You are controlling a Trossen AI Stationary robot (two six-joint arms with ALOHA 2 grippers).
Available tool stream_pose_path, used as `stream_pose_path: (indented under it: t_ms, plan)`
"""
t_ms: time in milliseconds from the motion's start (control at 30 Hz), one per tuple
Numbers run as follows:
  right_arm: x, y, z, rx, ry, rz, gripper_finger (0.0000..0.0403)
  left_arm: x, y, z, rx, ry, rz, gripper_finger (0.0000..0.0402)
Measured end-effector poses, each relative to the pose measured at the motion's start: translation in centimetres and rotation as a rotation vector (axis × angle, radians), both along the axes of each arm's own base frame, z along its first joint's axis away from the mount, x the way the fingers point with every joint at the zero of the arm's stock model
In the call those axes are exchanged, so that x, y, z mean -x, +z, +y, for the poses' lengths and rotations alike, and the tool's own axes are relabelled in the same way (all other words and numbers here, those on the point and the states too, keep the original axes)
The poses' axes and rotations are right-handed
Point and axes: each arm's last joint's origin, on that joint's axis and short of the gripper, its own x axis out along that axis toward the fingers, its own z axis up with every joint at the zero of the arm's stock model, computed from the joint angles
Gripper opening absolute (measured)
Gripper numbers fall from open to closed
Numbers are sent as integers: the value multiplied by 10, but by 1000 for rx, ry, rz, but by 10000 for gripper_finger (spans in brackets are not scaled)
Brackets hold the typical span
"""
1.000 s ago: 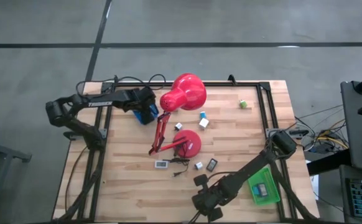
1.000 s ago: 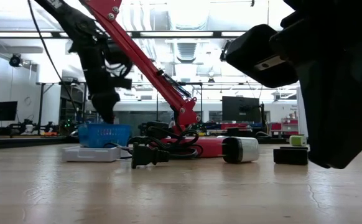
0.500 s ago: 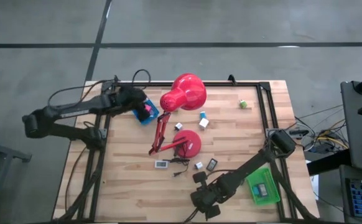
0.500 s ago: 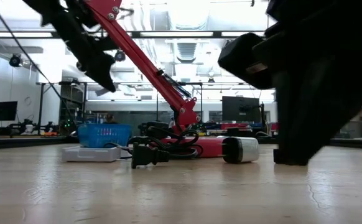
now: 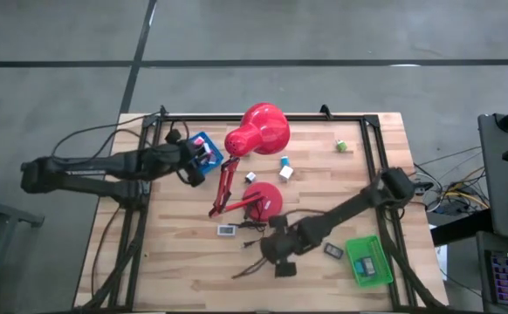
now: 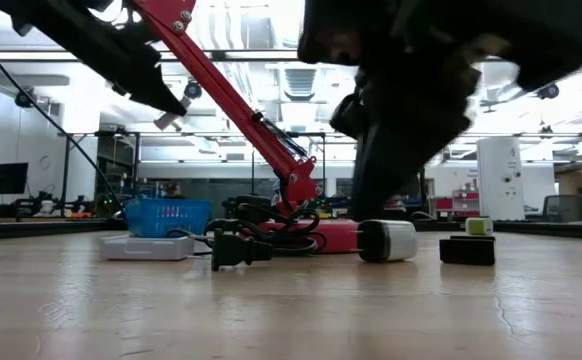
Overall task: Pick & Place Office items
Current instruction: Put the top white digital clock into the green bin
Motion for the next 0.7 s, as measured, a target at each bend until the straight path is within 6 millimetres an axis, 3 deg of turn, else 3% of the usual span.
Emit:
stream_pose_path:
  t_ms: [233,700]
  plan:
    - [15,13,-19,-98,-86,-140,8,-1,5,-3,-68,-33,2,135]
    - [42,-10,-31,-65,-40,-221,8,8,-11,-22,-56,-123,41,135]
